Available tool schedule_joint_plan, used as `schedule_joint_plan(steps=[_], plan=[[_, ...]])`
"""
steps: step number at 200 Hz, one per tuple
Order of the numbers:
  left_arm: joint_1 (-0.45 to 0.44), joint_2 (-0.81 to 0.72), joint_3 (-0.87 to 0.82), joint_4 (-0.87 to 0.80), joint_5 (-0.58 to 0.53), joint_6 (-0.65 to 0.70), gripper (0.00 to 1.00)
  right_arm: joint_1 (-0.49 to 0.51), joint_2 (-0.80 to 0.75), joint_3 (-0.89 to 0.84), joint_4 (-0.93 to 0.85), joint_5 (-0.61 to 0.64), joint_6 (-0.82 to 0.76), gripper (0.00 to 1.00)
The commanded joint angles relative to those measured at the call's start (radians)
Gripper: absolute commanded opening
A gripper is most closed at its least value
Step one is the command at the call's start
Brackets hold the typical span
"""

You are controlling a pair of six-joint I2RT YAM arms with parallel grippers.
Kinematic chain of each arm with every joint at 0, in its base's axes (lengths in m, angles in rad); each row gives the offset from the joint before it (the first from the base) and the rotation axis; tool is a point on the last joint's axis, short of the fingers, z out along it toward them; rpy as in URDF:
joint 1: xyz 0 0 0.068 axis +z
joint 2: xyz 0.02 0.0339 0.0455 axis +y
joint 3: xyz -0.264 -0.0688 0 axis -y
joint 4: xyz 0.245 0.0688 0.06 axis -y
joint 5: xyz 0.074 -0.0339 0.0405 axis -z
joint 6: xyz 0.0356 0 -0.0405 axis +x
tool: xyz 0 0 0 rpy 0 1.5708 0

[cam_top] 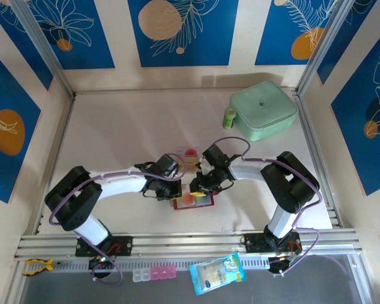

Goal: Take the credit cards out of the card holder

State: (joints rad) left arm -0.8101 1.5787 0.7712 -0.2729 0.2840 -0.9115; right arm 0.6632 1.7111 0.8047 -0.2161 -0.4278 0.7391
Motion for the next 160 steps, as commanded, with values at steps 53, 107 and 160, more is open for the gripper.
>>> schedule_joint_plan(steps=[53, 107, 160], plan=[[-0.006, 0.021, -0.024, -0.031, -0.011, -0.010, 0.00, -0.002, -0.037, -0.024, 0.014, -0.042, 0.020, 0.12], [-0.007, 0.014, -0.027, -0.035, -0.016, -0.012, 0.00, -0.019, -0.060, -0.024, -0.047, 0.009, -0.017, 0.07], [-0.006, 0.010, -0.031, -0.034, -0.015, -0.012, 0.00, -0.064, -0.103, -0.023, -0.142, 0.050, -0.083, 0.07]])
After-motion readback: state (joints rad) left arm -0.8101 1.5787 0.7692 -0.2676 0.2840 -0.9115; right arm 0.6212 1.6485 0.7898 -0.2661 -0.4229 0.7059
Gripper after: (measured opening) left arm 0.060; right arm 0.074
